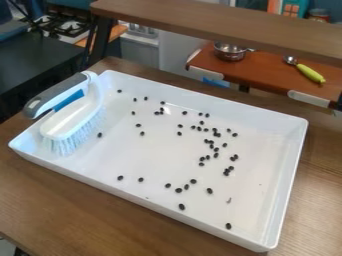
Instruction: Sweep into pile
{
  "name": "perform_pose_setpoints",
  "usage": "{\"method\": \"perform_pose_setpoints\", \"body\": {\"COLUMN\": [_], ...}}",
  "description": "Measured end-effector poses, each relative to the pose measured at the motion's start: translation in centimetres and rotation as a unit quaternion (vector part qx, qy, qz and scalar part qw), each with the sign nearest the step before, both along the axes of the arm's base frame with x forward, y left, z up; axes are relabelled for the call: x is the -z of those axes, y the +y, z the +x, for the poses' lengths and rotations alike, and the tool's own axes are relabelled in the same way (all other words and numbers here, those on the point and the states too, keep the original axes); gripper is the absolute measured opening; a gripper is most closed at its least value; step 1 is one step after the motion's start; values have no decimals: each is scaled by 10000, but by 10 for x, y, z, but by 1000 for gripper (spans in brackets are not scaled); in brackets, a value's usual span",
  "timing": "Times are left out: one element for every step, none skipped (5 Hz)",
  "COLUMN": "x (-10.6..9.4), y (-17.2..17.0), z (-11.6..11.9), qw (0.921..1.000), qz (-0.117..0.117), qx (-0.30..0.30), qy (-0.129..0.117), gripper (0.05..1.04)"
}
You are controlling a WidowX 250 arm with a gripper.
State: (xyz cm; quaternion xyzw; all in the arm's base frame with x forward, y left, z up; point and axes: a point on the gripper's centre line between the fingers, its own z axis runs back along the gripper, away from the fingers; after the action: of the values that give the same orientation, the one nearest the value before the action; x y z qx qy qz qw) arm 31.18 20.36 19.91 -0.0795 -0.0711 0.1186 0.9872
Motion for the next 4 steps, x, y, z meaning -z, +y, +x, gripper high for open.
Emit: {"method": "perform_pose_setpoints", "body": {"x": [14,26,45,63], "y": [0,0,-8,-10], "z": [2,5,10,9], "qw": [9998,9998,9990,9983], "qz": [-119,-112,-17,-8], "qx": [12,109,443,578], "qy": [139,97,69,-1], "gripper": [1003,1003,1003,1003]}}
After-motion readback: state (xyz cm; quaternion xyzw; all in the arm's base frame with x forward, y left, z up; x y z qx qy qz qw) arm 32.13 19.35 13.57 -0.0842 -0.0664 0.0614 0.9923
